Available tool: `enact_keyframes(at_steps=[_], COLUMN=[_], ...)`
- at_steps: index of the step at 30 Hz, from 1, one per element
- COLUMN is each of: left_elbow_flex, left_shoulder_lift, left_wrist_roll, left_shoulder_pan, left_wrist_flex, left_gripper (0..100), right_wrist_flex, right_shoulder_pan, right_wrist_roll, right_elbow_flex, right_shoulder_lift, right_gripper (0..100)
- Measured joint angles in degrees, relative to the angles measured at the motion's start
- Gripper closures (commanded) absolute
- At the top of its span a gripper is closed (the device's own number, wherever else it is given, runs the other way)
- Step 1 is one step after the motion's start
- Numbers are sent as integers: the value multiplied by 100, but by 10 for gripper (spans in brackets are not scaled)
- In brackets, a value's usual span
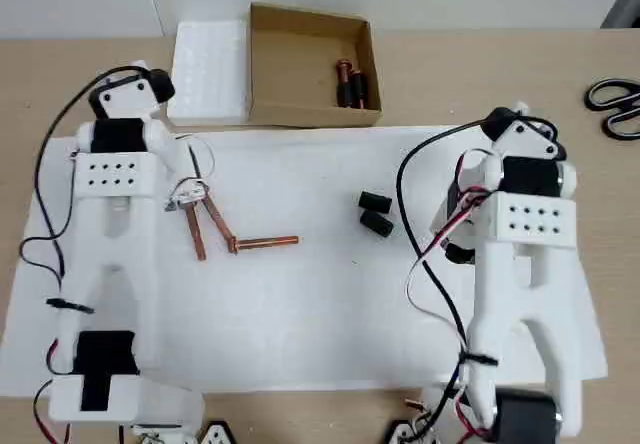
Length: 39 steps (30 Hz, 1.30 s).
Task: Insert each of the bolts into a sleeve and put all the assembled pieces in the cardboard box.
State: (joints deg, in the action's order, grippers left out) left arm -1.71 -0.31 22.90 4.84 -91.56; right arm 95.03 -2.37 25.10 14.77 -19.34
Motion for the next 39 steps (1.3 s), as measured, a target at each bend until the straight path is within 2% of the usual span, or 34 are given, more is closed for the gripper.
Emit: enact_keyframes(at_steps=[7, 14, 24, 31, 39], left_elbow_flex=[0, -53, -53, -53, -132], left_shoulder_lift=[0, 308, 519, 519, 870], left_wrist_roll=[0, 0, 0, -9, -9], left_shoulder_pan=[-220, -299, -299, 44, 53], left_wrist_flex=[18, 167, 308, 659, 695], left_gripper=[990, 848, 849, 849, 849], right_wrist_flex=[0, 0, 0, 0, 0], right_shoulder_pan=[0, 0, 0, 0, 0], right_wrist_roll=[0, 0, 0, 0, 0], right_elbow_flex=[26, 132, 211, 211, 211], right_shoulder_lift=[-387, -396, -396, -396, -396], right_gripper=[996, 996, 996, 996, 996])
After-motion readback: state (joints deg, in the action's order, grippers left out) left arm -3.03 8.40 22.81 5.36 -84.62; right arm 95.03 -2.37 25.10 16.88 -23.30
